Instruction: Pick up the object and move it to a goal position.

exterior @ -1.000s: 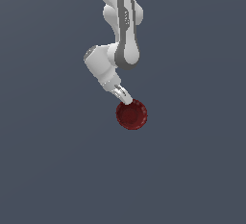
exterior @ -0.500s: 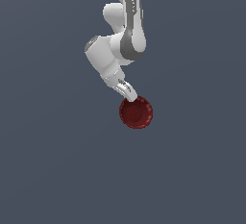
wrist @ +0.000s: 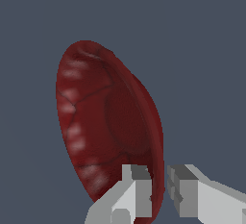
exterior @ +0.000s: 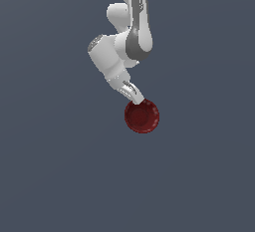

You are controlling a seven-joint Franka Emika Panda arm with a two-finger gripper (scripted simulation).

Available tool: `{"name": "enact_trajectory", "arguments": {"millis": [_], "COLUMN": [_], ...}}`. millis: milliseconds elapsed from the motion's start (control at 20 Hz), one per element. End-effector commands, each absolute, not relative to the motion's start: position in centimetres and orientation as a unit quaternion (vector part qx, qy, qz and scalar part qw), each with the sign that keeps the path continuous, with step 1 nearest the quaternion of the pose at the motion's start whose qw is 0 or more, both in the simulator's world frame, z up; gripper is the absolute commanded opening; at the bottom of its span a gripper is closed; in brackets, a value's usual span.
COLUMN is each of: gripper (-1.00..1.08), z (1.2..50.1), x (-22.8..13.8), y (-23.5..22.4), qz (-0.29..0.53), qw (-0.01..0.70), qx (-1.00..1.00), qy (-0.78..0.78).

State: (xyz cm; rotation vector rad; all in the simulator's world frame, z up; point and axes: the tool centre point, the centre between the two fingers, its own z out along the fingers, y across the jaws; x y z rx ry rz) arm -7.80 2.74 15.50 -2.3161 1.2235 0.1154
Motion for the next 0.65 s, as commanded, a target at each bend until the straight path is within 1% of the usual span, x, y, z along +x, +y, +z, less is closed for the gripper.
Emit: {"name": "enact_trajectory", "arguments": {"millis": [0,300,600], "gripper": [-1.0,-1.0,-1.0], "z": [16.2,17.9,18.1], "x": [-7.5,-7.0,-6.9], "y": [2.9,3.2,3.3], "qz": [0.041,0.041,0.041], "qw": [0.257,0.257,0.257], "qx": [-0.854,-0.854,-0.854], "qy": [0.451,0.451,0.451]}}
